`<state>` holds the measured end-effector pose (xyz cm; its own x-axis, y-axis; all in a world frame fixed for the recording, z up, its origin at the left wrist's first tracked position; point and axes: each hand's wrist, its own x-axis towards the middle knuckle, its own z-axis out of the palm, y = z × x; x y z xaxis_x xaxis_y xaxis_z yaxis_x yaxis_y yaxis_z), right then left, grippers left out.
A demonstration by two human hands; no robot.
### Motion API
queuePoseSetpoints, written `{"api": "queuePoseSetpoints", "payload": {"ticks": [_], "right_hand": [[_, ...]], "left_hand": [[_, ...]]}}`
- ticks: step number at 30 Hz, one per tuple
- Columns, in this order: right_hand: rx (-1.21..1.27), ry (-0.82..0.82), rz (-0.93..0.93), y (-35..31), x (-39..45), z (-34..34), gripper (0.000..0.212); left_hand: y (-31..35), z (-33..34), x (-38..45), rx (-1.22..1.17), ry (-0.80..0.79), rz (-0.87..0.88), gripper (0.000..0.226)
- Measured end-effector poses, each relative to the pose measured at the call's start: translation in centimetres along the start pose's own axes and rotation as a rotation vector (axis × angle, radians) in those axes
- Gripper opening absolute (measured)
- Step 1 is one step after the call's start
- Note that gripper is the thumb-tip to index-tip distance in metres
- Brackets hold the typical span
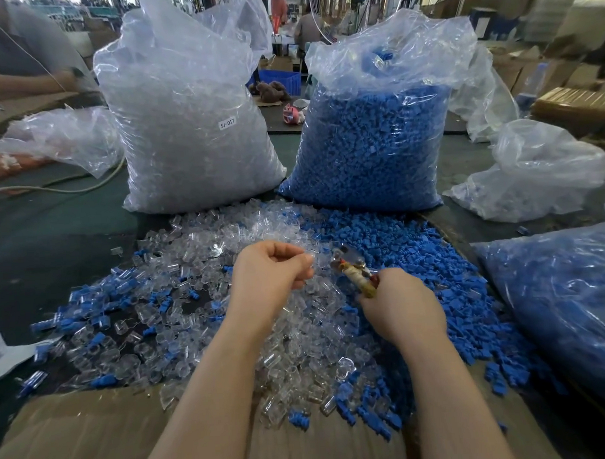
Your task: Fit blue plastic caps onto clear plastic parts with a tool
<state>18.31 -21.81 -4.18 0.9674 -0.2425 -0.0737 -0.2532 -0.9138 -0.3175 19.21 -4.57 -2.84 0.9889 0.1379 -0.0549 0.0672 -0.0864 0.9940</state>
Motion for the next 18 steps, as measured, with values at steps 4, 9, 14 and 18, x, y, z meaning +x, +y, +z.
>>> {"api": "queuePoseSetpoints", "payload": {"ticks": [4, 9, 14, 18], "right_hand": [[-0.044, -0.015, -0.023, -0.16, -0.12, 0.18, 0.012], [0.096, 0.017, -0.017, 0.02, 0.16, 0.32, 0.015], [0.627, 0.079, -0.075, -0.21, 0.22, 0.02, 0.018], [0.890, 0.093, -0.101, -0.87, -0.05, -0.38, 0.013]], "left_hand": [[0.04, -0.07, 0.03, 0.002, 0.002, -0.008, 0.009], [0.10, 0.19, -0.02, 0.008, -0.018, -0.022, 0.009], [0.26, 0.36, -0.17, -0.033, -0.031, -0.027, 0.010], [0.53, 0.66, -0.36, -0.073, -0.052, -0.025, 0.011]]}}
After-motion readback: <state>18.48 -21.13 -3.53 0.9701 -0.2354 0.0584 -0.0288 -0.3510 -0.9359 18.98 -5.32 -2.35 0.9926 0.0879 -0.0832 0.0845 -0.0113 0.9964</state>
